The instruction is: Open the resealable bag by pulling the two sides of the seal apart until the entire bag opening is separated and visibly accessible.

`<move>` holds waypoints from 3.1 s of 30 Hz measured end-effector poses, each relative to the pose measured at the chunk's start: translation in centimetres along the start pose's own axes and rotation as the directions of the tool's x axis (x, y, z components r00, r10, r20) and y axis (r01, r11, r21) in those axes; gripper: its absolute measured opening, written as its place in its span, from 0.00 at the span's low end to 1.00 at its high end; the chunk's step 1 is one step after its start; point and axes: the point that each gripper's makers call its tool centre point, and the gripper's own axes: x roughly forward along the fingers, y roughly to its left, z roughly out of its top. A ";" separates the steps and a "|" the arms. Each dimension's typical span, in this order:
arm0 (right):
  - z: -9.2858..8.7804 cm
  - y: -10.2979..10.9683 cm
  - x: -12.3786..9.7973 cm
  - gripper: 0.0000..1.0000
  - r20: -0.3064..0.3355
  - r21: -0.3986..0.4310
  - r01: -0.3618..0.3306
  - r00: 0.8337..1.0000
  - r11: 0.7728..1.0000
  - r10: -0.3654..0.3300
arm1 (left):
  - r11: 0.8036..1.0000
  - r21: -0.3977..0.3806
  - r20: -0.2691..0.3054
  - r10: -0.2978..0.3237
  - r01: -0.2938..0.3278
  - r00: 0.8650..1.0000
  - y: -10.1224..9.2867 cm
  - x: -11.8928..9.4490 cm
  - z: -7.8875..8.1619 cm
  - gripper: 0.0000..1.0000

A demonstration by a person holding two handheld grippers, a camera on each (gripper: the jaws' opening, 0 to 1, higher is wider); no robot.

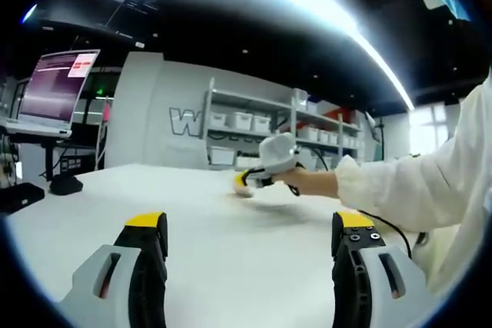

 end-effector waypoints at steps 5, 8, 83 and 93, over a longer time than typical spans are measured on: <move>0.4 -0.5 -0.2 0.00 0.016 0.000 0.016 1.000 1.000 -0.016 | 1.000 0.002 -0.006 0.000 0.000 1.000 0.0 0.0 -0.2 0.87; 1.1 -0.9 -0.4 0.00 0.039 -0.007 0.030 0.999 1.000 -0.030 | 1.000 -0.001 -0.004 0.001 -0.001 1.000 0.0 0.0 -0.2 0.87; 4.8 -2.6 -7.6 0.00 0.185 -0.015 0.019 0.983 1.000 -0.016 | 1.000 0.026 -0.012 -0.009 0.009 1.000 -1.0 -0.2 0.1 0.86; 4.6 -2.6 -8.4 0.00 0.191 -0.019 0.010 0.982 1.000 -0.006 | 1.000 0.026 -0.016 -0.014 0.014 1.000 -1.3 -0.2 -0.1 0.86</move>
